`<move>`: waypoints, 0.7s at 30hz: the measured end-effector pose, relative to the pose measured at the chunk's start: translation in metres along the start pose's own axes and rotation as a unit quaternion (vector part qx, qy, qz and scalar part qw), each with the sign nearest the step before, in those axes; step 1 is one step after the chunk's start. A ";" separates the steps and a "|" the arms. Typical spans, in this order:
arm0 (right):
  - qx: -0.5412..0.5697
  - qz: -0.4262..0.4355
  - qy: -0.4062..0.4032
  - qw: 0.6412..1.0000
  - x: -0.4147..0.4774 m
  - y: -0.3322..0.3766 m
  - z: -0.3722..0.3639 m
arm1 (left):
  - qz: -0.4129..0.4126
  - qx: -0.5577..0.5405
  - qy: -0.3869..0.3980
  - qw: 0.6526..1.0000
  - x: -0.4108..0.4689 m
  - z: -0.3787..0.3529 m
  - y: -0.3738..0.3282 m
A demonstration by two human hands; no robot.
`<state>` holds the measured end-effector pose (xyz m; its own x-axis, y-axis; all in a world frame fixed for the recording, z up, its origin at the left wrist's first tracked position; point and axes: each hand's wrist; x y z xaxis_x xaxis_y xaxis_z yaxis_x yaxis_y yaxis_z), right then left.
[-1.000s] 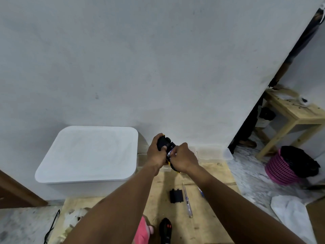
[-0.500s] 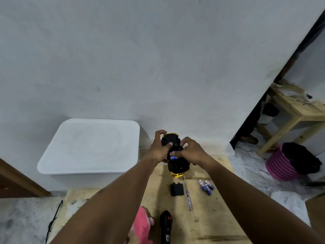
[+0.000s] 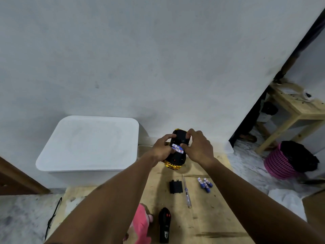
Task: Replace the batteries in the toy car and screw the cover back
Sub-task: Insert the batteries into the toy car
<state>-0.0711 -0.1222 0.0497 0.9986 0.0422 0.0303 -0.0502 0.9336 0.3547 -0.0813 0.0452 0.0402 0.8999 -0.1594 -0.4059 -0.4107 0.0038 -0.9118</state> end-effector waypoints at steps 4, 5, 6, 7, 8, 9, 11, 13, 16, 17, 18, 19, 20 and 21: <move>-0.014 0.157 0.066 0.985 0.003 -0.005 0.000 | -0.008 0.027 0.002 1.000 -0.002 0.001 0.001; -0.023 0.177 0.086 0.980 0.004 -0.006 0.000 | -0.009 0.038 0.004 0.999 -0.003 0.002 0.001; -0.029 0.191 0.103 0.976 0.006 -0.006 0.001 | -0.010 0.048 0.008 0.999 -0.002 0.003 0.002; -0.035 0.201 0.117 0.972 0.007 -0.006 0.001 | -0.007 0.058 0.013 0.998 -0.002 0.004 0.002; -0.044 0.213 0.126 0.968 0.007 -0.005 0.002 | -0.004 0.064 0.017 0.998 -0.002 0.005 0.001; -0.054 0.225 0.131 0.964 0.007 -0.004 0.003 | 0.001 0.070 0.020 0.997 -0.002 0.006 0.001; -0.076 0.245 0.137 0.957 0.007 -0.003 0.005 | 0.003 0.077 0.022 0.997 -0.004 0.008 0.001; -0.094 0.247 0.148 0.953 0.007 -0.002 0.008 | 0.001 0.077 0.024 0.997 -0.006 0.009 0.000; -0.118 0.247 0.163 0.948 0.007 0.003 0.011 | 0.006 0.072 0.030 0.997 -0.008 0.010 0.002; -0.129 0.247 0.169 0.946 0.008 0.005 0.011 | 0.006 0.075 0.031 0.997 -0.008 0.010 0.003; -0.139 0.245 0.175 0.943 0.008 0.006 0.012 | 0.005 0.079 0.031 0.996 -0.008 0.010 0.004; -0.149 0.239 0.186 0.941 0.009 0.008 0.014 | 0.005 0.084 0.032 0.996 -0.008 0.010 0.005; -0.157 0.233 0.201 0.939 0.010 0.009 0.017 | 0.005 0.088 0.035 0.996 -0.008 0.010 0.006; -0.163 0.230 0.218 0.935 0.011 0.009 0.019 | 0.008 0.089 0.038 0.995 -0.008 0.010 0.007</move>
<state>-0.0605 -0.1201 0.0715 0.7870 0.5395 -0.2992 -0.5388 0.8373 0.0925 -0.0903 0.0566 0.0367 0.8775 -0.2317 -0.4199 -0.3856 0.1797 -0.9050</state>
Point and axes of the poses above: each hand's wrist, its own x-axis towards the middle knuckle, its own z-axis out of the back of the hand, y = z × x, and after that the axes turned 8 degrees about -x, right-handed
